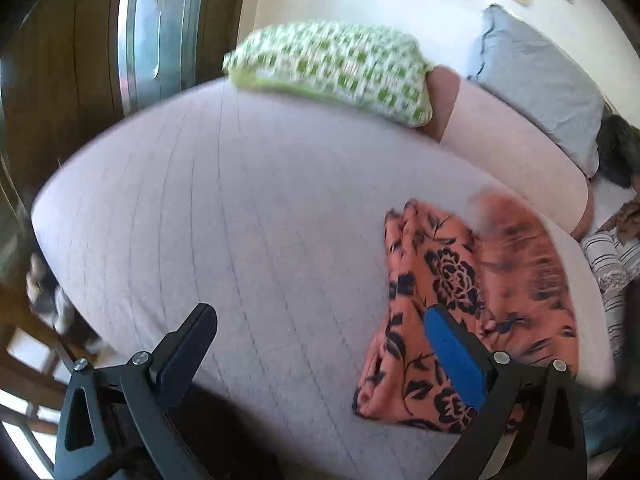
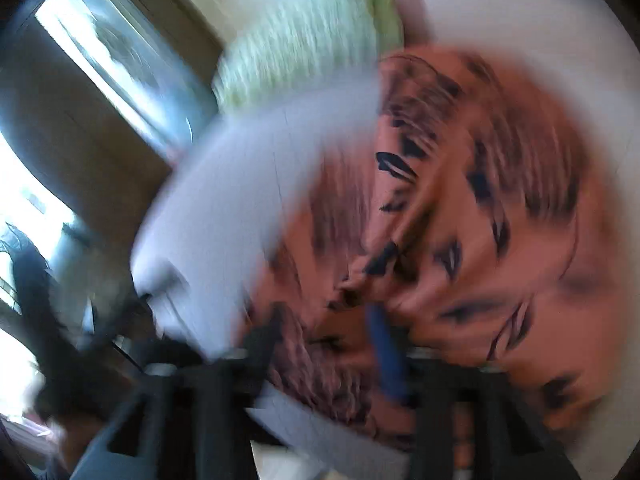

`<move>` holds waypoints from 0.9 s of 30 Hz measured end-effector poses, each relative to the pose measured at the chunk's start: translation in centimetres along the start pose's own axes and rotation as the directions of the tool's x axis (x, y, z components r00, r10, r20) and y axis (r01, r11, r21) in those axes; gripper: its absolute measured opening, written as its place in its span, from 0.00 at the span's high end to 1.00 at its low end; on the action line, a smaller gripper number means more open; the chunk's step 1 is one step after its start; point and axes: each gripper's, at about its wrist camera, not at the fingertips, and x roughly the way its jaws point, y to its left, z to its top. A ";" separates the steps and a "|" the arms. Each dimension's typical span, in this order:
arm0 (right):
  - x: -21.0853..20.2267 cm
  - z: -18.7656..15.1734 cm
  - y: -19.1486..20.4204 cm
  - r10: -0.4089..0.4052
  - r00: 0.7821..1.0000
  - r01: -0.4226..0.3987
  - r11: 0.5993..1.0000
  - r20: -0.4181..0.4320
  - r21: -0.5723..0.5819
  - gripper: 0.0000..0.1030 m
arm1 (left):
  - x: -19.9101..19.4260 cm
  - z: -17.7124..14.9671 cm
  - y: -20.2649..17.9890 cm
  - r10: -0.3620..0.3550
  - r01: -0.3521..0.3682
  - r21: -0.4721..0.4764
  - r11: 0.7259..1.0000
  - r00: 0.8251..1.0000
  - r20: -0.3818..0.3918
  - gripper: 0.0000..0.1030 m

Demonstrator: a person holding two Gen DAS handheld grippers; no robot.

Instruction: Fold small clothes

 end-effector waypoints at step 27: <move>-14.1 -3.8 -9.2 -0.071 0.932 -0.011 0.975 0.356 0.223 0.21 | -3.5 1.9 -14.4 -0.393 0.381 0.281 0.881 0.919 -0.014 0.91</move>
